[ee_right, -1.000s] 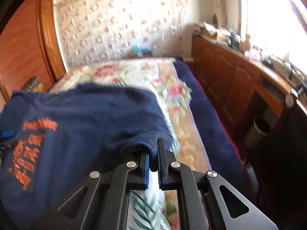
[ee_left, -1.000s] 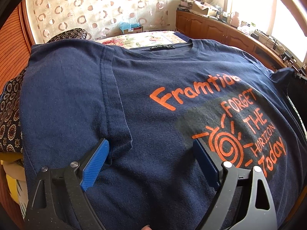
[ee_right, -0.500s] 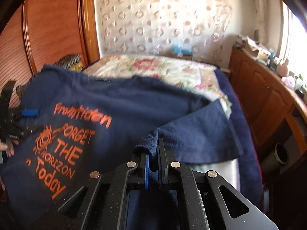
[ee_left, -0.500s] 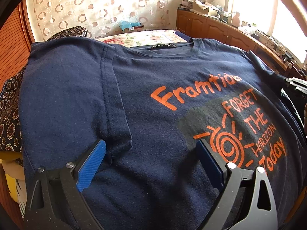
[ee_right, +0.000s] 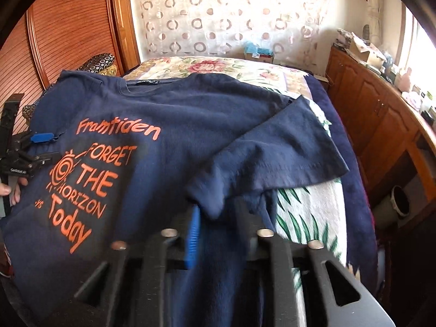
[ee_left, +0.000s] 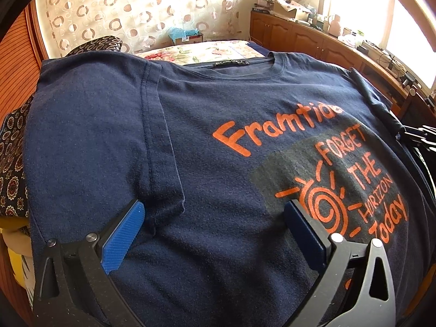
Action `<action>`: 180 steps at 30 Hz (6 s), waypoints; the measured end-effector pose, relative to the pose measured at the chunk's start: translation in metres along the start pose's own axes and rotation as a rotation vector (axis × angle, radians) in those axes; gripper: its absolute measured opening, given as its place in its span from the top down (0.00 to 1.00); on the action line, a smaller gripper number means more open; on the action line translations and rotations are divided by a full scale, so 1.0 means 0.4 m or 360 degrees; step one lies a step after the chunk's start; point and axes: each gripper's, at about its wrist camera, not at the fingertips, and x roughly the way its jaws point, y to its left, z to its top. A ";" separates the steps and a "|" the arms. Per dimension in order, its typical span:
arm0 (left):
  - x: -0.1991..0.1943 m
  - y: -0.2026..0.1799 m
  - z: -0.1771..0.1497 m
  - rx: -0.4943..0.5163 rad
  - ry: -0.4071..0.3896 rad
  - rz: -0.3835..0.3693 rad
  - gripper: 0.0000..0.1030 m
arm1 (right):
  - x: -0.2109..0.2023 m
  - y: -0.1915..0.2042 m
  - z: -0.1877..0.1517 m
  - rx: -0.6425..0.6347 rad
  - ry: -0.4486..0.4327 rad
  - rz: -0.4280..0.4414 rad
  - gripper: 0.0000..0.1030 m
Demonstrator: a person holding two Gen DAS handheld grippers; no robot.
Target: Fold small clothes
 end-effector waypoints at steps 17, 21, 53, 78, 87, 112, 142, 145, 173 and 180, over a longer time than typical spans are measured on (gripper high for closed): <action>-0.046 -0.017 0.018 -0.0003 -0.0143 0.0031 0.01 | 0.026 -0.158 0.026 0.0263 -0.0044 -0.0234 0.70; -0.097 -0.039 0.037 0.0020 -0.0241 -0.0010 0.01 | 0.076 -0.197 0.047 0.0323 0.0001 -0.0317 0.70; -0.241 -0.039 0.016 -0.0079 -0.0463 -0.0157 0.01 | 0.051 0.145 0.309 -0.0124 -0.0176 0.0135 0.97; -0.234 0.149 0.089 -0.0163 -0.0503 0.0022 0.01 | 0.220 0.024 0.256 0.0096 0.0050 -0.0142 0.40; -0.169 0.311 0.158 -0.0181 -0.0428 0.0178 0.10 | 0.294 0.008 0.293 0.0187 0.0048 -0.0130 0.40; -0.019 0.413 0.286 -0.0280 -0.0136 0.0012 0.69 | 0.295 -0.016 0.252 0.0147 0.0033 -0.0174 0.39; -0.263 0.180 0.121 -0.0047 -0.0479 -0.0155 0.96 | 0.321 -0.031 0.292 0.0110 0.0024 -0.0102 0.92; -0.288 0.167 0.095 -0.0052 -0.0509 -0.0175 0.96 | 0.275 0.001 0.286 0.0022 -0.0076 -0.0050 0.96; -0.539 0.220 -0.295 -0.0341 -0.0620 -0.0126 0.96 | -0.294 0.048 -0.125 -0.0047 -0.0333 0.0103 0.96; -0.535 0.235 -0.325 -0.0340 -0.0546 -0.0061 0.92 | -0.302 0.070 -0.178 -0.0022 -0.0162 0.0072 0.96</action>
